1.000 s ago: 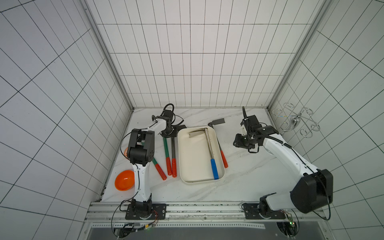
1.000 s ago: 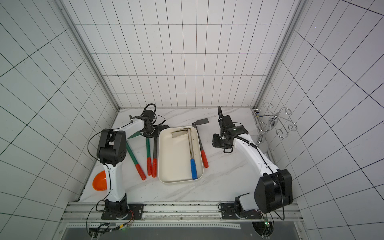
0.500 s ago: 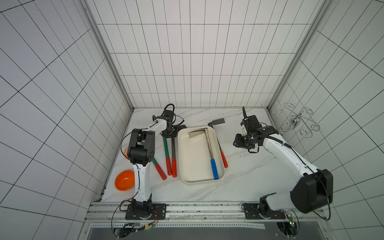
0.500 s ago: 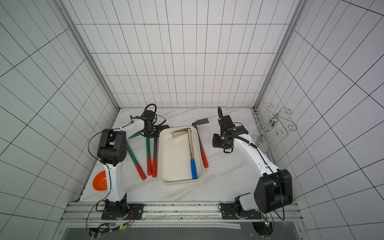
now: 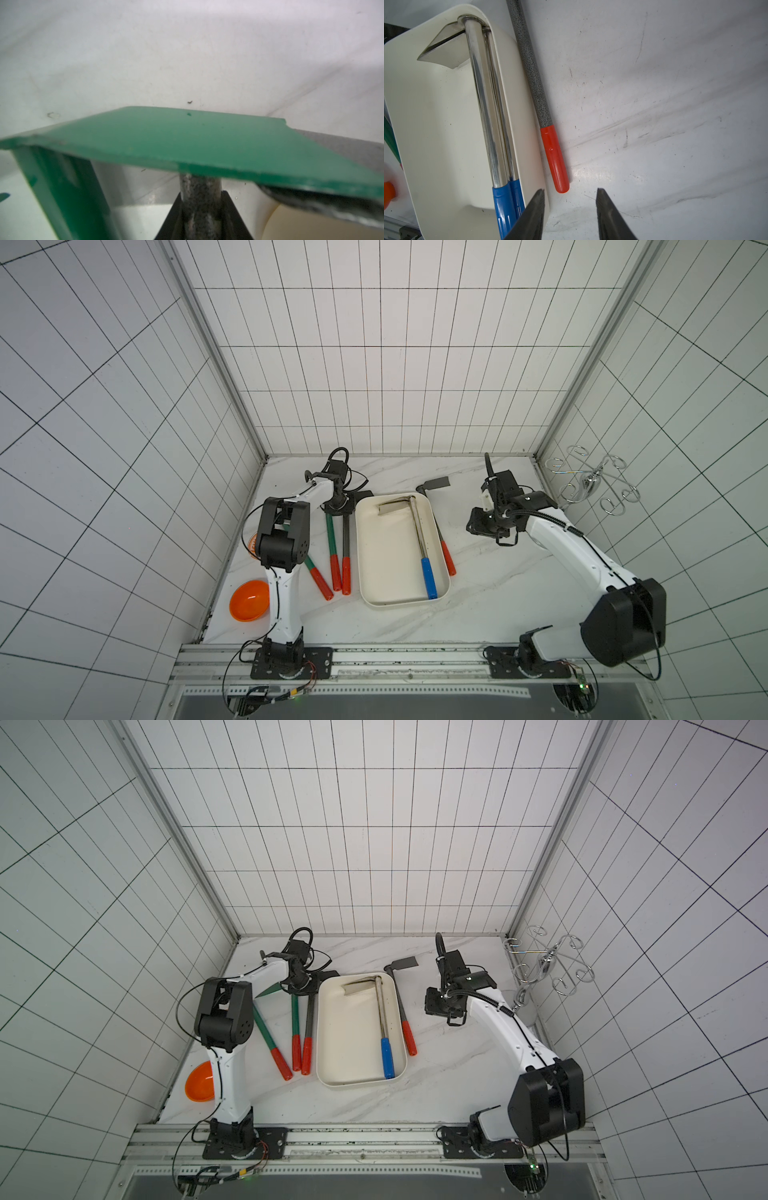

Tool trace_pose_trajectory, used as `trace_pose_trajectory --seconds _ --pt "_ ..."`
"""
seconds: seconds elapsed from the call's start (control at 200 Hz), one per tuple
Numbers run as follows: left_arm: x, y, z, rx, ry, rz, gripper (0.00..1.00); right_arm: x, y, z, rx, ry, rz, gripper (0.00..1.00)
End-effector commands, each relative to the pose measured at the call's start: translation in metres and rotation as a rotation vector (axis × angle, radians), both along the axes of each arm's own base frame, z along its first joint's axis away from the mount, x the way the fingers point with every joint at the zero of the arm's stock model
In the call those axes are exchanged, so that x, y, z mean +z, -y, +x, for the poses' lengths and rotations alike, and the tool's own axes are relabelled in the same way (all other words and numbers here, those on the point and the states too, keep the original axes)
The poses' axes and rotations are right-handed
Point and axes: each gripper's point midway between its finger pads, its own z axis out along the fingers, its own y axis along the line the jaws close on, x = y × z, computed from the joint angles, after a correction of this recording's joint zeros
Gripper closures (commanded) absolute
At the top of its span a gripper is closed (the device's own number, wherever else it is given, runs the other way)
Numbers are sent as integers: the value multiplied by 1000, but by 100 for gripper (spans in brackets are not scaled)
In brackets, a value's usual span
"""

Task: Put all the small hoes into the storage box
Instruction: Pick up the hoe from the center of the board.

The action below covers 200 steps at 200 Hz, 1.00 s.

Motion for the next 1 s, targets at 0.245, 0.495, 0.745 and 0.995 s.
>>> trace_pose_trajectory --seconds 0.245,0.495,0.745,0.995 --pt "18 0 9 8 45 -29 80 -8 5 -7 -15 -38 -4 58" --pt "37 2 10 32 68 -79 85 -7 5 -7 -17 -34 0 58" --pt "64 0 12 60 110 -109 88 -5 4 -8 -17 -30 4 58" --pt "96 -17 5 100 122 -95 90 -3 4 -8 -17 -25 9 58"
